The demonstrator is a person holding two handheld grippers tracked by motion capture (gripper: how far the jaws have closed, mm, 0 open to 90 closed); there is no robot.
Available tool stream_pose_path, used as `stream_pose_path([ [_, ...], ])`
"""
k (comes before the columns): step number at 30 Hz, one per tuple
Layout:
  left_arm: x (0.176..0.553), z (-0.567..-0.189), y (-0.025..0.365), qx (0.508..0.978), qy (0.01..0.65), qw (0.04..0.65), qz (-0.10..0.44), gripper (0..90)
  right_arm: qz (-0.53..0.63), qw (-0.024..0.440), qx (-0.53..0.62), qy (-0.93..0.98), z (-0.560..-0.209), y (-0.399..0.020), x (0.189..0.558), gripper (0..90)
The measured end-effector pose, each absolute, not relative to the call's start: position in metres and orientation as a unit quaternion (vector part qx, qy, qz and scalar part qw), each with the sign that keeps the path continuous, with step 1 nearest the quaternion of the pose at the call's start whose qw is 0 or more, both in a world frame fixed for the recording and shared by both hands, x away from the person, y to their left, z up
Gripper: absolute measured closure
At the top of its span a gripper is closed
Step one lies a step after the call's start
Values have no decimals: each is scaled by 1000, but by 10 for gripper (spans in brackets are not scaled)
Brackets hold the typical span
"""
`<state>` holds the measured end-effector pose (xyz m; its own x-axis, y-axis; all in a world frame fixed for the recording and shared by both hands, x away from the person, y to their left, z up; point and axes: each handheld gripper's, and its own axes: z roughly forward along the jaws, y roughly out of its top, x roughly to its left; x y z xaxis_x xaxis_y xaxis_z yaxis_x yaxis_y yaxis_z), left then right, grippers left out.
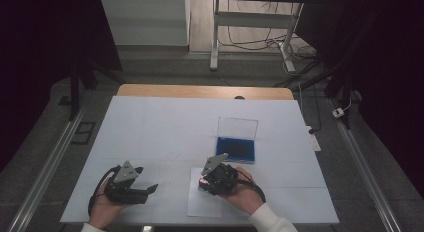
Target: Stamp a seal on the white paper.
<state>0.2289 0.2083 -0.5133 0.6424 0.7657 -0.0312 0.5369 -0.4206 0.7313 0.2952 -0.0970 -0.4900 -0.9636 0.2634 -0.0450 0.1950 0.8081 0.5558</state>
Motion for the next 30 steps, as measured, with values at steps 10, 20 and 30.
stream_pose_path([
  [10, 229, -514, 207, 831, 391, 364, 153, 213, 265, 54, 130, 954, -492, -93, 296, 707],
  [20, 229, -514, 208, 832, 393, 362, 150, 212, 270, 55, 128, 953, -493, -94, 296, 708],
  [30, 229, -514, 208, 831, 394, 362, 151, 213, 271, 53, 132, 952, -494, -95, 296, 708],
])
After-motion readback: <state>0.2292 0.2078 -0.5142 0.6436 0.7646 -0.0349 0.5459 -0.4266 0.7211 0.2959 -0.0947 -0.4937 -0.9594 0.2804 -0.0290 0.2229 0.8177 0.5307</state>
